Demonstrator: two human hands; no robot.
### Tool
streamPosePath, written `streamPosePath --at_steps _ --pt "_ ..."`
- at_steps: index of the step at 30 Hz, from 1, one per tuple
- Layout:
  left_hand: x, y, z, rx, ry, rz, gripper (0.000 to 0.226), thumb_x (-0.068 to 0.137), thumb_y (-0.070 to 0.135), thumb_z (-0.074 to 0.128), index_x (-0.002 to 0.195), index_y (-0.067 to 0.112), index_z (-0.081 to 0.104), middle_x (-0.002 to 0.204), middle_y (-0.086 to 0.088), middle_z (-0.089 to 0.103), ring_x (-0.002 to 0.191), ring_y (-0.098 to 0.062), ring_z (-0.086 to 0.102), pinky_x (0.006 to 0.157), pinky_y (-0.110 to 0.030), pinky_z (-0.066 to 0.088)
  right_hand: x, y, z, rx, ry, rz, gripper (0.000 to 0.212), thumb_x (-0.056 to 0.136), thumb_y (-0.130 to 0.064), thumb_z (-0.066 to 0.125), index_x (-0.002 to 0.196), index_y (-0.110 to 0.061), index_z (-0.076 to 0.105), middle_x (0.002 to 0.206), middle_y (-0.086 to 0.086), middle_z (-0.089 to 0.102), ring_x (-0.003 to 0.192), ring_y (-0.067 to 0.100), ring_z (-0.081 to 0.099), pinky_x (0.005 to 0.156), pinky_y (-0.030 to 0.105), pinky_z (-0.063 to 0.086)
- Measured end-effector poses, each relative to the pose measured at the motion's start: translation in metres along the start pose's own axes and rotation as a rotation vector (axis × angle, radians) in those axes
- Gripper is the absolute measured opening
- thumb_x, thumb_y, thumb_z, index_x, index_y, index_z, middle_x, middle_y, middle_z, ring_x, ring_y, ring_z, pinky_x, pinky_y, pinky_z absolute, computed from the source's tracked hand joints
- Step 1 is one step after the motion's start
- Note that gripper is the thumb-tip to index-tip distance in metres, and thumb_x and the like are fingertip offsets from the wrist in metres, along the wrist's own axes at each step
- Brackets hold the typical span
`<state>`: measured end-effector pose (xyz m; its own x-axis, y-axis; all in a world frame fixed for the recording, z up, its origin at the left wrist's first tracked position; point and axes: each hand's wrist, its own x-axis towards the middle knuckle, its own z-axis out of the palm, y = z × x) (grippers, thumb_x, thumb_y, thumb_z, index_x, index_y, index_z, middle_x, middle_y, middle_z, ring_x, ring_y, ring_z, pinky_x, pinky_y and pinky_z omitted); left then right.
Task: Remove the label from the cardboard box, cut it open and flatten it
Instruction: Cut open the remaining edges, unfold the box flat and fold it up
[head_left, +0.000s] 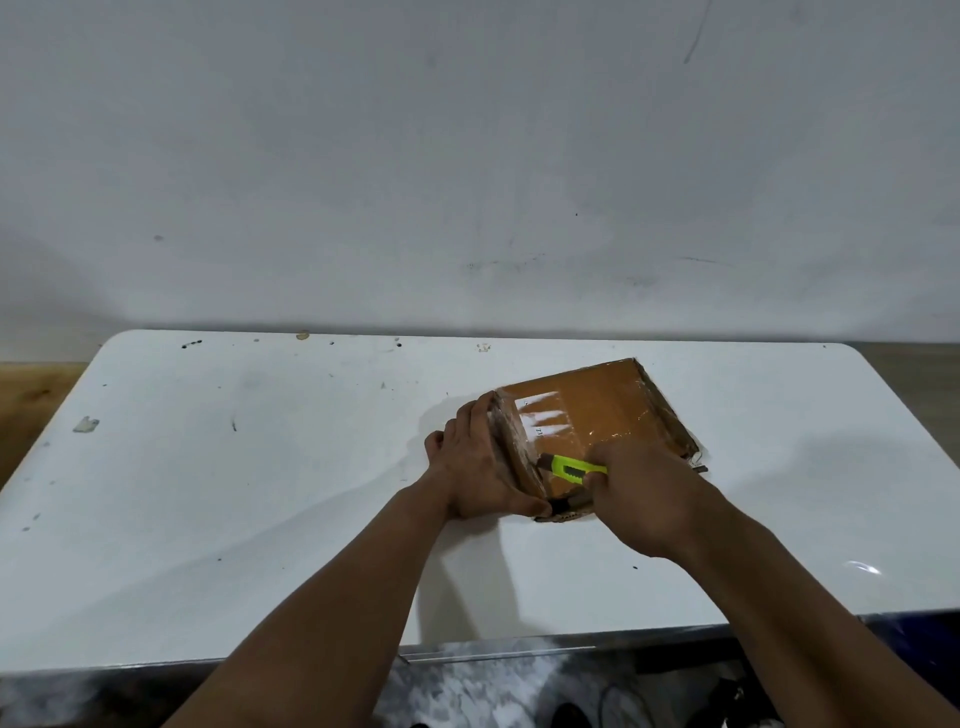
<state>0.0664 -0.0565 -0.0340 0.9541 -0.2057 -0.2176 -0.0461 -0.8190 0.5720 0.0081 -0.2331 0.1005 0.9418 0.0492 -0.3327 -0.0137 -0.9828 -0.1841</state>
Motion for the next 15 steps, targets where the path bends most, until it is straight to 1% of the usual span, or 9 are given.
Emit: streamPosePath --at_steps 1,3,6,12,13,15 --pt "0.001 -0.001 0.0 0.002 -0.008 -0.002 0.155 0.044 0.081 0.082 0.16 0.024 -0.002 0.162 0.003 0.015 0.148 -0.023 0.022 0.119 -0.046 0.02 -0.001 0.0 0.002 0.012 0.008 0.012 0.024 0.097 -0.024 0.05 0.117 -0.02 0.063 0.104 0.005 0.066 0.086 0.022 0.064 0.06 0.025 0.043" --pt "0.002 -0.002 0.001 0.01 -0.021 0.003 0.156 0.04 0.083 0.079 0.16 0.024 -0.003 0.162 0.002 0.016 0.147 -0.023 0.022 0.119 -0.047 0.021 -0.002 0.0 0.005 0.02 0.034 0.027 0.026 0.097 -0.026 0.049 0.119 -0.021 0.062 0.105 0.005 0.065 0.086 0.022 0.063 0.067 0.027 0.049" --pt "0.004 -0.005 0.001 0.031 -0.026 0.015 0.158 0.035 0.087 0.073 0.16 0.026 -0.002 0.16 0.003 0.019 0.146 -0.023 0.025 0.119 -0.048 0.024 -0.001 0.0 0.007 -0.004 0.066 0.032 0.028 0.096 -0.025 0.048 0.12 -0.022 0.061 0.108 0.004 0.065 0.09 0.023 0.063 0.074 0.03 0.051" --pt "0.005 -0.008 0.002 0.037 -0.02 0.04 0.157 0.036 0.089 0.075 0.159 0.028 -0.001 0.158 0.004 0.022 0.144 -0.023 0.029 0.117 -0.05 0.026 0.003 -0.002 0.011 0.0 0.023 0.028 0.027 0.094 -0.022 0.049 0.117 -0.018 0.064 0.107 0.006 0.066 0.087 0.022 0.062 0.066 0.025 0.047" --pt "0.006 -0.008 0.002 0.045 -0.023 0.041 0.157 0.036 0.089 0.074 0.159 0.028 -0.001 0.158 0.004 0.021 0.144 -0.023 0.029 0.116 -0.05 0.027 0.003 -0.002 0.007 0.031 0.016 0.025 0.026 0.096 -0.023 0.049 0.116 -0.016 0.063 0.104 0.005 0.065 0.082 0.019 0.061 0.062 0.024 0.045" --pt "0.006 -0.008 0.002 0.055 -0.029 0.044 0.159 0.035 0.091 0.072 0.16 0.026 -0.002 0.16 0.003 0.02 0.144 -0.024 0.028 0.116 -0.051 0.026 0.002 -0.001 -0.003 0.112 0.019 0.007 0.023 0.097 -0.024 0.048 0.111 -0.015 0.064 0.09 0.001 0.063 0.067 0.011 0.055 0.052 0.02 0.037"
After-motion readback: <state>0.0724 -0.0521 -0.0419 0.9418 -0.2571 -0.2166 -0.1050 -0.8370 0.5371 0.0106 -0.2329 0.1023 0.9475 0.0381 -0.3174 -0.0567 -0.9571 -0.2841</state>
